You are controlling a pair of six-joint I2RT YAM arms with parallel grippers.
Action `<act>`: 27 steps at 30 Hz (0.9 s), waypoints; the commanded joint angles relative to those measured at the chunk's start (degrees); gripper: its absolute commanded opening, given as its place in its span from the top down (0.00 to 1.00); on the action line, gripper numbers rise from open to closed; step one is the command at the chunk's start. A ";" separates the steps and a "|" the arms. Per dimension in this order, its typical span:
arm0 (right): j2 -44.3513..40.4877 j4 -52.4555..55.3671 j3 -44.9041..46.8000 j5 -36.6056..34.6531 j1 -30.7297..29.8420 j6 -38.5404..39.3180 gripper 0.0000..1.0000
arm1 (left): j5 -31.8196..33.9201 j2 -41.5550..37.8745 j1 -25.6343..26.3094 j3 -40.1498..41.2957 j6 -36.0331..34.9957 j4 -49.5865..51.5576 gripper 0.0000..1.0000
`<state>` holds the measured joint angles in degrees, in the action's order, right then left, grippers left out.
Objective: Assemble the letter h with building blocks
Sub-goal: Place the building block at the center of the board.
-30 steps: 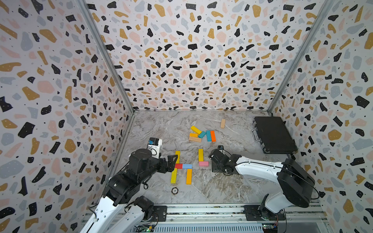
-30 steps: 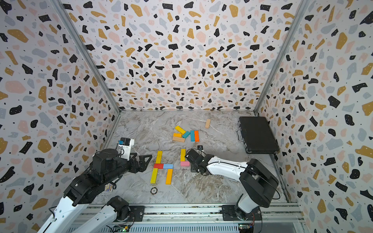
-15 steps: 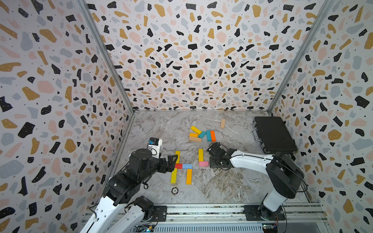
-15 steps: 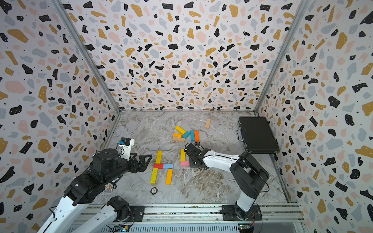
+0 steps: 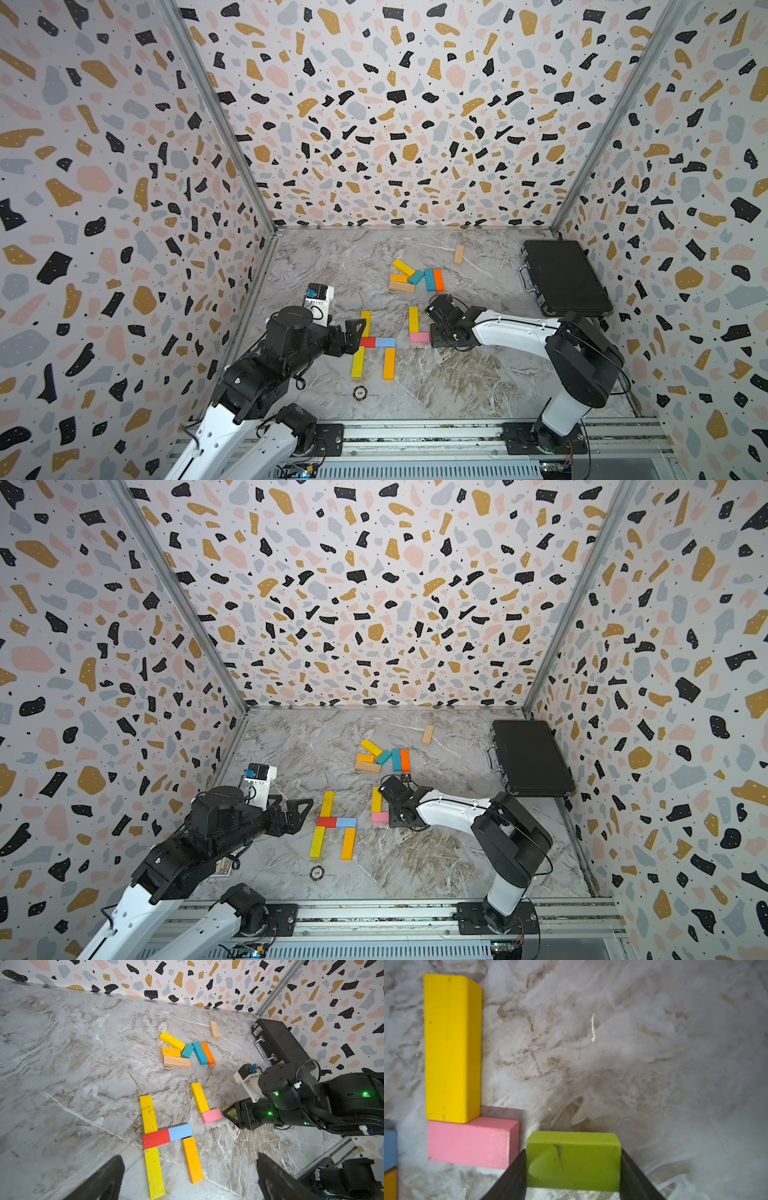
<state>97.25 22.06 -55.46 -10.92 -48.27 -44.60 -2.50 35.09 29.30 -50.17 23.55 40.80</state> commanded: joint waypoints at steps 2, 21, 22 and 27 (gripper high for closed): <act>0.48 0.15 -1.11 -0.53 0.07 -0.47 0.45 | 0.30 0.02 -0.38 0.41 -0.47 -1.87 0.01; 1.67 -0.27 -1.05 -1.36 0.47 -0.54 0.37 | 0.22 0.05 -0.38 0.43 -0.59 -1.78 0.01; 1.58 -0.27 -0.97 -1.45 0.46 -0.50 0.36 | 0.22 0.05 -0.41 0.43 -0.57 -1.82 0.01; 1.36 -0.27 -0.88 -1.65 0.57 -0.44 0.34 | 0.22 0.13 -0.38 0.42 -0.54 -1.86 0.01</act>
<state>98.30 20.82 -55.57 -11.29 -48.01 -44.77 -2.50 35.11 29.28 -50.17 23.55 40.80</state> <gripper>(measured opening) 0.656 0.988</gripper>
